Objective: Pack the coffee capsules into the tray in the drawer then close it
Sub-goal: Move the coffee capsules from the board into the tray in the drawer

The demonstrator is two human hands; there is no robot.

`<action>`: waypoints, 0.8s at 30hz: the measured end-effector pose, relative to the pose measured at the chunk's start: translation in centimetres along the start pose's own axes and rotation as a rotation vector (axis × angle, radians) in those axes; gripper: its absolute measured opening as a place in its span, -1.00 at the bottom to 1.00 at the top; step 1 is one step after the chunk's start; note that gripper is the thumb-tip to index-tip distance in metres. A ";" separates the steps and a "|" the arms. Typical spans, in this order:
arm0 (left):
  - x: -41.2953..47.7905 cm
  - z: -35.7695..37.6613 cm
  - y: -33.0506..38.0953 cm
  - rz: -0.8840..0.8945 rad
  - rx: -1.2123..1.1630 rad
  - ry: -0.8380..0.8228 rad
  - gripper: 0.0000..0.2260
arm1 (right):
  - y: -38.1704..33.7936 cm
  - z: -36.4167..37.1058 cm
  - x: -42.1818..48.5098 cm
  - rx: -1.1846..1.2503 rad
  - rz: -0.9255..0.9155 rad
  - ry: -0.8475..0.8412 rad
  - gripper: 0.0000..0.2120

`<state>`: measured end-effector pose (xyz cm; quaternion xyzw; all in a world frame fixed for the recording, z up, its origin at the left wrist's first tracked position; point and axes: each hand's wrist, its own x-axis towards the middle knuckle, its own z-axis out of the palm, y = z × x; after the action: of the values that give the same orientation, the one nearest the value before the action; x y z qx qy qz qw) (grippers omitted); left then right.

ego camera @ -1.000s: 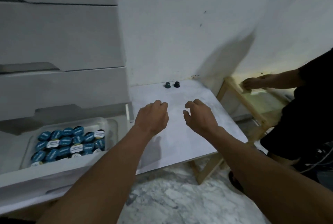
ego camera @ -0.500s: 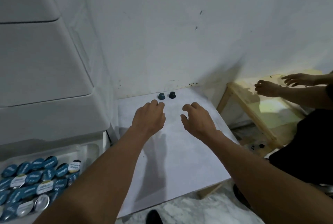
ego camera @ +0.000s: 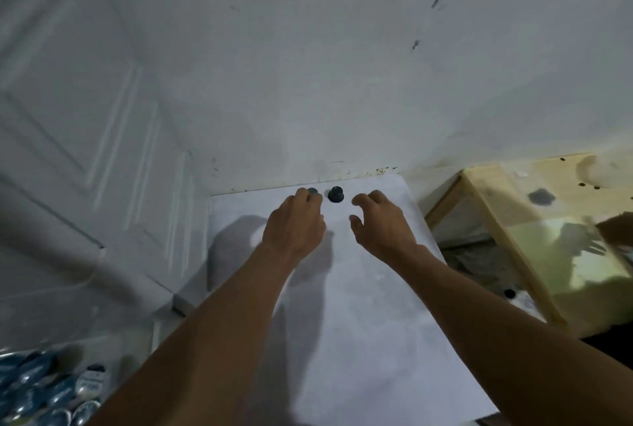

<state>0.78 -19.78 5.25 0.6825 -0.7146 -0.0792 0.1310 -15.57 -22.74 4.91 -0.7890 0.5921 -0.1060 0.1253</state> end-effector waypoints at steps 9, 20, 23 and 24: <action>5.5 4.5 -1.4 -0.153 -0.067 -0.077 -0.73 | 2.2 3.5 7.5 0.080 -0.076 -0.121 -0.72; 10.5 8.7 -2.8 -0.193 -0.124 -0.132 -0.69 | 3.8 7.9 12.3 0.116 -0.060 -0.228 -0.61; 11.2 9.8 -3.2 -0.188 -0.113 -0.181 -0.72 | 4.1 8.9 12.9 0.141 -0.046 -0.237 -0.65; 11.3 10.2 -3.4 -0.176 -0.103 -0.195 -0.73 | 4.2 9.1 13.0 0.149 -0.041 -0.236 -0.66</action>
<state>0.63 -31.94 -4.53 0.7240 -0.6563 -0.1928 0.0883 -12.88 -35.74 -4.82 -0.7963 0.5475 -0.0587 0.2503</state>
